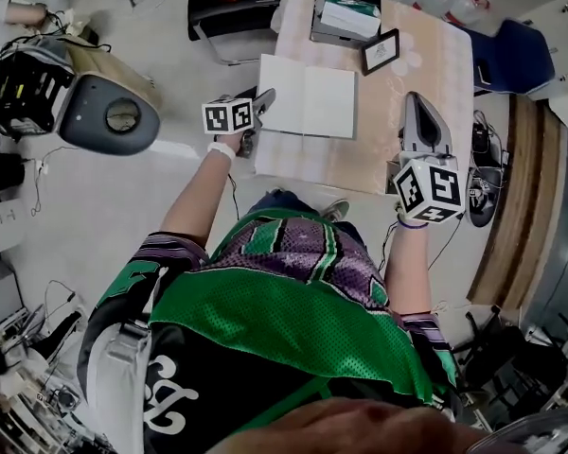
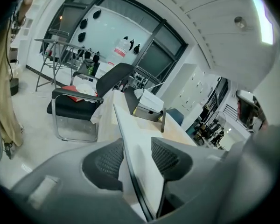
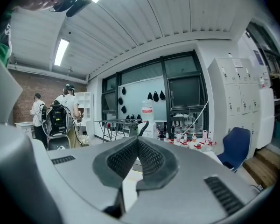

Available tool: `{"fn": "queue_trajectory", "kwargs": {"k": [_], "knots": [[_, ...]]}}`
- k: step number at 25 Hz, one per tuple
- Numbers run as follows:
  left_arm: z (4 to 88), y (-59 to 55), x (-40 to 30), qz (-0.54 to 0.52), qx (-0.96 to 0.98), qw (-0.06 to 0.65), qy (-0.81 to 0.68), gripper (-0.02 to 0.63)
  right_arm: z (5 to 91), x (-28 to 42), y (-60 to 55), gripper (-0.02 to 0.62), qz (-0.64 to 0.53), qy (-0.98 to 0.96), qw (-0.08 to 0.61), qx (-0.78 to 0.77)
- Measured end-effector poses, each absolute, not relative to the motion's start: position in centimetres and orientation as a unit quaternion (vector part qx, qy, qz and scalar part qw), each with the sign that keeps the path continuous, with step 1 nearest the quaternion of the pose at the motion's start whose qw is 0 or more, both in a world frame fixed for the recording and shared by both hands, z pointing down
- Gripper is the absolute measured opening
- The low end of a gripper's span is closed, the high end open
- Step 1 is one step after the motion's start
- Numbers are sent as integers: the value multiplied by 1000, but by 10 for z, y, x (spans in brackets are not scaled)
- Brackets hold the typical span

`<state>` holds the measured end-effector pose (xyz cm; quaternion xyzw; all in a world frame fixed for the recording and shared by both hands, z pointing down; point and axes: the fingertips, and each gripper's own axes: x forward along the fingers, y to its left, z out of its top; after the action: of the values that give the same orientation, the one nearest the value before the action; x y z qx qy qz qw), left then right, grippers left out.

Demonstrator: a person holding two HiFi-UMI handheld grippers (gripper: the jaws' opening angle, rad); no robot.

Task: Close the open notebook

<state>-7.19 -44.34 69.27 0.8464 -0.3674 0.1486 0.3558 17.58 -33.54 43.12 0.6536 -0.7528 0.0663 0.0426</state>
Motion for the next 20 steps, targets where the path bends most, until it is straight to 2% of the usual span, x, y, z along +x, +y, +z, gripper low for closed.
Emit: {"fn": "queue_trajectory", "kwargs": {"k": [20], "knots": [[668,-431,-22,135,848,345,-378,193,431,241,-319,0,87,-749,3,657]]}}
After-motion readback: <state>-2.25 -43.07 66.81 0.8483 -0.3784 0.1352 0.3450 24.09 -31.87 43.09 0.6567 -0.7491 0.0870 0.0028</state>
